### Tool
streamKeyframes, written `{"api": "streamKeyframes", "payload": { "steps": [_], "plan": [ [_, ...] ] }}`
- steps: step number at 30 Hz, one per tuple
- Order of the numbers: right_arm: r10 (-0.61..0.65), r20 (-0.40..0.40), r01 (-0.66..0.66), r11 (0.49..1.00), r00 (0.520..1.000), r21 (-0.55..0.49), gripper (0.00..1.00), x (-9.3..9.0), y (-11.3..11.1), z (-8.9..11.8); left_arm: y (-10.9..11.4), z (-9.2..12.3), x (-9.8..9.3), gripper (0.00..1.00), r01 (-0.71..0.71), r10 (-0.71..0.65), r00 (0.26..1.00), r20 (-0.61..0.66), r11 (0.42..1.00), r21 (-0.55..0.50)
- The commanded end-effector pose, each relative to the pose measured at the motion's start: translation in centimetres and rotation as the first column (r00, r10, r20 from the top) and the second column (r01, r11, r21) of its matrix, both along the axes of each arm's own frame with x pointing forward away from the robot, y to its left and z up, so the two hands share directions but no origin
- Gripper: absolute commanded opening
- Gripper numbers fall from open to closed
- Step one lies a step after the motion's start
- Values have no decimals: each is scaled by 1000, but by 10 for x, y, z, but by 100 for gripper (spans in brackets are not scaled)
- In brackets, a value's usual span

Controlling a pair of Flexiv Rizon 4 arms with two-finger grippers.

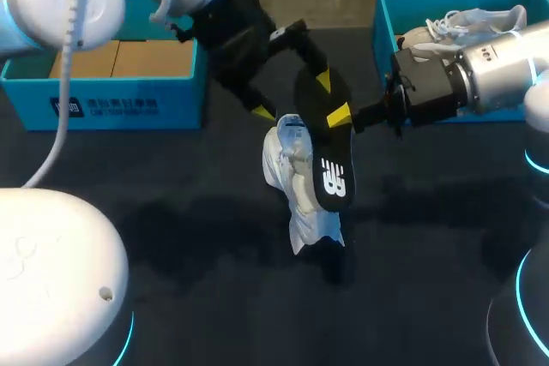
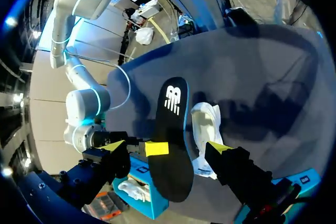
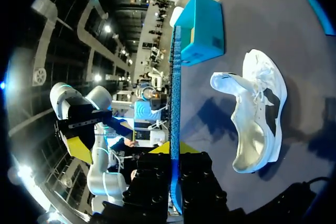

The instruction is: Take the shoe out of the shoebox, open the shoe tongue, remove and reinsert the insole, then place the shoe into the shoebox

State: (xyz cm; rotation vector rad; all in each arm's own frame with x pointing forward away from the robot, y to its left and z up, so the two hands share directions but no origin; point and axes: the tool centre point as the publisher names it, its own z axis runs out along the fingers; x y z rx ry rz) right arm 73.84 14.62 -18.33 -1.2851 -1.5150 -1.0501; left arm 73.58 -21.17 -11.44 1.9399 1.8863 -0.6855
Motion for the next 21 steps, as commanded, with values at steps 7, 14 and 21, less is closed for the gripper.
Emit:
{"api": "streamKeyframes", "payload": {
  "steps": [7, 14, 21],
  "plan": [
    [-28, -9, 29, 997, 1000, 75, 0, 1, 3, 3, -15, 3, 23, 100, 54, -65, 998, 17, 926, 375],
    [-31, -11, 31, 996, 999, 89, 0, 2, 2, 8, -21, 4, 29, 100, 55, -67, 998, 11, 900, 431],
    [-43, -9, 44, 988, 999, 148, 0, 3, 3, 10, -26, 4, 29, 100, 63, -68, 998, -5, 887, 458]
  ]
}}
